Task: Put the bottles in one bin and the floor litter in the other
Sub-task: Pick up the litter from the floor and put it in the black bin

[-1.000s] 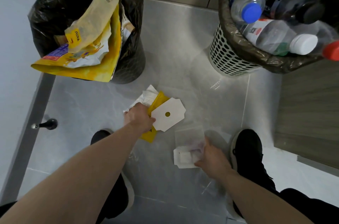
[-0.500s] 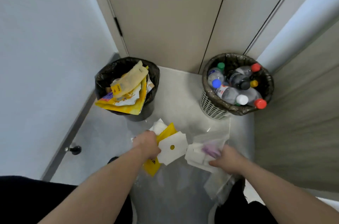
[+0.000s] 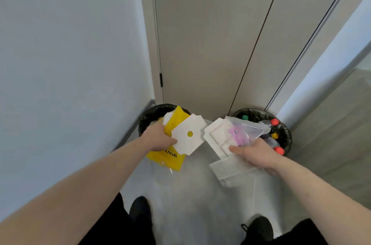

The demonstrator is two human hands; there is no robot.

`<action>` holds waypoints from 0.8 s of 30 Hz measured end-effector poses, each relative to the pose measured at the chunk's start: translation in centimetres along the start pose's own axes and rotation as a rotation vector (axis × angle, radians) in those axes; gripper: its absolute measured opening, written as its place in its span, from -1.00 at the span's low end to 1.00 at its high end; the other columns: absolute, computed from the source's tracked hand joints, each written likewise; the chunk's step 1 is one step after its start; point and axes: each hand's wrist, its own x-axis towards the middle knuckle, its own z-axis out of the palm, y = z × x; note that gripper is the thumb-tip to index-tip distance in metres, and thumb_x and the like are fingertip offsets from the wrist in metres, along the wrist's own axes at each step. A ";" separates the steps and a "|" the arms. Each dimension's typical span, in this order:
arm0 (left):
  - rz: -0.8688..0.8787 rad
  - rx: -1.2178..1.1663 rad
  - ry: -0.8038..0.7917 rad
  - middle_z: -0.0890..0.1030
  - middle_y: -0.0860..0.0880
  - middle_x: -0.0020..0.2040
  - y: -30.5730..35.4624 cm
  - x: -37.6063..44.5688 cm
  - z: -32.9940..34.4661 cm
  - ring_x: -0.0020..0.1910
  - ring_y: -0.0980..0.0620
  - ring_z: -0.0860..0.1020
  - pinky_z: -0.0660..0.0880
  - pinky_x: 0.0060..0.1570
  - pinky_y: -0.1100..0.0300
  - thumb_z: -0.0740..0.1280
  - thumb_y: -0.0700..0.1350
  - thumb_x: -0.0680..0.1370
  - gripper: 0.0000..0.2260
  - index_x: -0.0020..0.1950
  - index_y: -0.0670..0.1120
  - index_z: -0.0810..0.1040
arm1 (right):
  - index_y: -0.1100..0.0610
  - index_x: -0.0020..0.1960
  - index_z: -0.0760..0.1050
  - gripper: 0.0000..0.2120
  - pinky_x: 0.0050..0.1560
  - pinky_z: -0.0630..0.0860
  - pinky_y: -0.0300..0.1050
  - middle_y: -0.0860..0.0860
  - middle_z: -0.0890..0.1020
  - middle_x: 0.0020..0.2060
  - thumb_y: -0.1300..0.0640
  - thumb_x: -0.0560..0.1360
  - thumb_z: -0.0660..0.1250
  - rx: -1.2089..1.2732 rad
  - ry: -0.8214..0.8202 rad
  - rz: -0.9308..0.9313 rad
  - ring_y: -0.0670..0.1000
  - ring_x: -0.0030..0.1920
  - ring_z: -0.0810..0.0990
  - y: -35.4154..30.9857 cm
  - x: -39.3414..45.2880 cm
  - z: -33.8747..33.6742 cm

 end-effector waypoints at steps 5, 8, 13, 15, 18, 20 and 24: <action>-0.108 -0.232 0.136 0.64 -0.11 0.14 -2.2 1.5 -1.4 0.11 -0.16 0.59 0.48 0.01 0.08 0.47 0.05 0.52 -0.63 0.24 -0.11 0.60 | 0.16 0.11 0.47 -0.55 -0.18 0.66 0.00 0.11 0.70 -0.07 0.00 0.40 0.60 0.234 -0.015 0.037 0.07 -0.19 0.71 -3.0 0.3 2.7; -0.123 -0.288 0.220 0.65 -0.12 0.15 -2.8 3.2 -1.9 0.05 -0.14 0.59 0.53 0.02 0.04 0.44 0.04 0.54 -0.64 0.25 -0.11 0.60 | 0.10 -0.01 0.41 -0.62 0.05 0.63 0.16 0.10 0.64 -0.10 0.02 0.42 0.58 0.302 0.003 0.027 0.14 -0.12 0.64 -5.1 1.7 4.4; -0.155 -0.327 0.319 0.65 -0.14 0.04 -4.2 6.5 -1.9 -0.08 -0.11 0.53 0.52 0.00 0.05 0.40 -0.04 0.56 -0.76 0.16 -0.14 0.61 | 0.15 0.04 0.51 -0.58 0.06 0.65 0.26 0.17 0.72 -0.03 0.00 0.33 0.62 0.318 0.012 0.032 0.21 -0.04 0.73 -6.8 5.6 7.4; -0.170 -0.304 0.331 0.63 -0.11 -0.03 -4.7 7.7 -1.7 -0.12 -0.09 0.50 0.46 -0.08 0.09 0.38 -0.05 0.56 -0.78 0.12 -0.14 0.62 | 0.17 0.10 0.53 -0.49 -0.13 0.66 0.04 0.15 0.70 -0.07 -0.06 0.30 0.61 0.304 0.009 0.037 0.13 -0.20 0.69 -7.1 7.3 8.1; -0.192 -0.212 0.289 0.53 0.00 -0.20 -5.2 9.6 -1.2 -0.18 -0.06 0.48 0.41 -0.15 0.13 0.38 -0.03 0.55 -0.82 0.07 -0.12 0.60 | 0.17 0.06 0.53 -0.56 -0.29 0.48 -0.13 0.07 0.63 -0.20 -0.05 0.35 0.58 0.262 -0.010 0.048 0.03 -0.31 0.56 -7.1 9.1 9.0; -0.213 -0.153 0.252 0.46 0.04 -0.27 -5.3 10.7 -0.8 -0.24 -0.02 0.46 0.39 -0.21 0.15 0.38 -0.02 0.55 -0.86 -0.02 -0.09 0.54 | 0.15 0.00 0.55 -0.67 -0.30 0.44 -0.15 0.03 0.60 -0.27 -0.01 0.39 0.56 0.244 -0.023 0.046 0.00 -0.34 0.54 -6.9 10.1 9.5; -0.238 -0.093 0.181 0.58 -0.03 -0.23 -5.4 12.2 0.3 -0.29 0.05 0.50 0.37 -0.38 0.19 0.38 0.01 0.54 -0.81 -0.07 -0.12 0.58 | 0.16 0.09 0.54 -0.54 -0.31 0.45 -0.15 0.04 0.62 -0.21 -0.08 0.34 0.56 0.196 -0.040 0.066 0.00 -0.29 0.57 -6.4 11.3 10.2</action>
